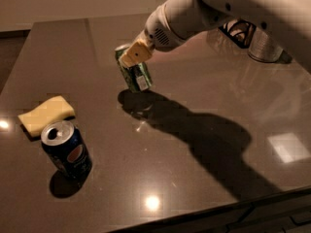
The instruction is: Place green can upright
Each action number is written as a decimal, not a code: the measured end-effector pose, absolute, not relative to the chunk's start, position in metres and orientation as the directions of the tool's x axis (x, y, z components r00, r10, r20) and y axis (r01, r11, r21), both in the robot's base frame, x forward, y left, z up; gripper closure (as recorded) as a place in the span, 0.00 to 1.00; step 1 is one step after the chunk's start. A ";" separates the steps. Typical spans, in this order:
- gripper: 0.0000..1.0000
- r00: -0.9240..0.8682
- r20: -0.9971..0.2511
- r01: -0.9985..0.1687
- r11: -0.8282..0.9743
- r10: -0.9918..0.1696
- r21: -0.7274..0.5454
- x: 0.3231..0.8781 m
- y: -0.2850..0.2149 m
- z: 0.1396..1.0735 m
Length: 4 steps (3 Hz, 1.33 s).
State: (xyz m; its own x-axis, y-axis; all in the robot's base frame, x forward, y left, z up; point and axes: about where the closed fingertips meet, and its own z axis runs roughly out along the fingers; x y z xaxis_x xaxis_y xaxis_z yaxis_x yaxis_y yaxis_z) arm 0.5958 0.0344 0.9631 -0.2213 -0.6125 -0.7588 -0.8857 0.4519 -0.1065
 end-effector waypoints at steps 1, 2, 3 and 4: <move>1.00 -0.114 -0.848 -0.863 0.475 -0.517 -0.173 0.597 0.018 0.977; 1.00 -0.027 -0.909 -0.835 0.510 -0.415 -0.209 0.602 0.001 0.987; 1.00 0.023 -0.940 -0.822 0.529 -0.340 -0.211 0.610 -0.013 0.986; 1.00 0.039 -0.962 -0.825 0.535 -0.270 -0.183 0.627 -0.031 0.970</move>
Offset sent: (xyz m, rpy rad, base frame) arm 0.0122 -0.0644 0.0368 0.3703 -0.3908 -0.0457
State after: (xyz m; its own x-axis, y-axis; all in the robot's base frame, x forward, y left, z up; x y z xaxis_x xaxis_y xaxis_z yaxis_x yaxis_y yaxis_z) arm 0.6272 -0.0307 0.9699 0.0387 -0.2695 -0.9622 -0.8246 0.5352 -0.1831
